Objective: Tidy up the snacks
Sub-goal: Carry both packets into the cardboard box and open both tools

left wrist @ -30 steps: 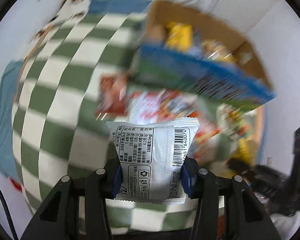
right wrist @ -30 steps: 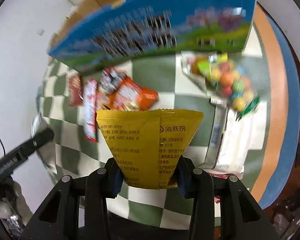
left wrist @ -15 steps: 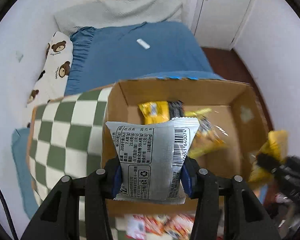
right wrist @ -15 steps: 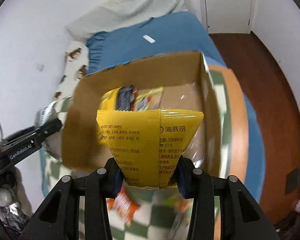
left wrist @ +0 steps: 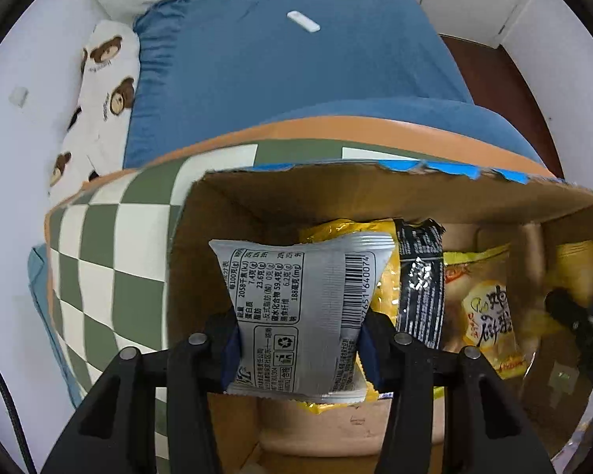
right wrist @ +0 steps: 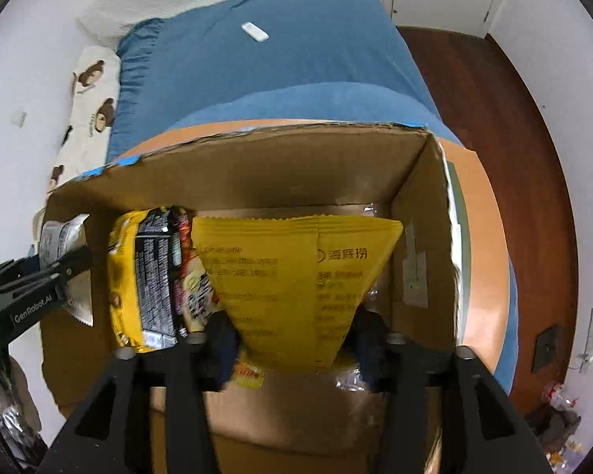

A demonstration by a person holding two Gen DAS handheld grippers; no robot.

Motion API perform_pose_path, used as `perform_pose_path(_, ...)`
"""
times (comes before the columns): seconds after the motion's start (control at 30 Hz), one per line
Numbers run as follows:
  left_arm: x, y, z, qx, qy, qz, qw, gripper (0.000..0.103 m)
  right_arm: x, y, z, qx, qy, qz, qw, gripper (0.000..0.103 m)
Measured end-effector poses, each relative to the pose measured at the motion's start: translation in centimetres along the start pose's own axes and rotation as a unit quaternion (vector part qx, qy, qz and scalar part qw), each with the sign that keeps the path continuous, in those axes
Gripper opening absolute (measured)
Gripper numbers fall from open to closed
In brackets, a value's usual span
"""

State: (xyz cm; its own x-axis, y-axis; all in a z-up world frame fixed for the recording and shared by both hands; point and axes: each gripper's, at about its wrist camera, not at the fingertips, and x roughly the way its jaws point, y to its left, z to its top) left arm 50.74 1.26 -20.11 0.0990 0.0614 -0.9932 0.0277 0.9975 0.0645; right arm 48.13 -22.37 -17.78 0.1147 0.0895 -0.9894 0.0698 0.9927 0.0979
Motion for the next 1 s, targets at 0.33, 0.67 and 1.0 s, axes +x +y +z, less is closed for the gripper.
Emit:
perform_pose_path(0.33,-0.6,0.4,-0.1,-0.021,-0.011,-0.019,0.9995,0.097,1.2,1.1,0.2,-0.001,0.010,0.012,1.000,0.095)
perform_pose_path(0.67,-2.0,0.3,-4.1,-0.031,-0.033,-0.039,0.9982,0.097,0.5,1.3,-2.7,-0.005,-0.008,0.017,1.000,0.095)
perform_pose_path(1.0,-6.2,-0.2,-10.1,-0.021,-0.098,-0.045,0.9940,0.097,-2.4,2.3,-7.3,-0.031,-0.056,0.006,0.998,0.095)
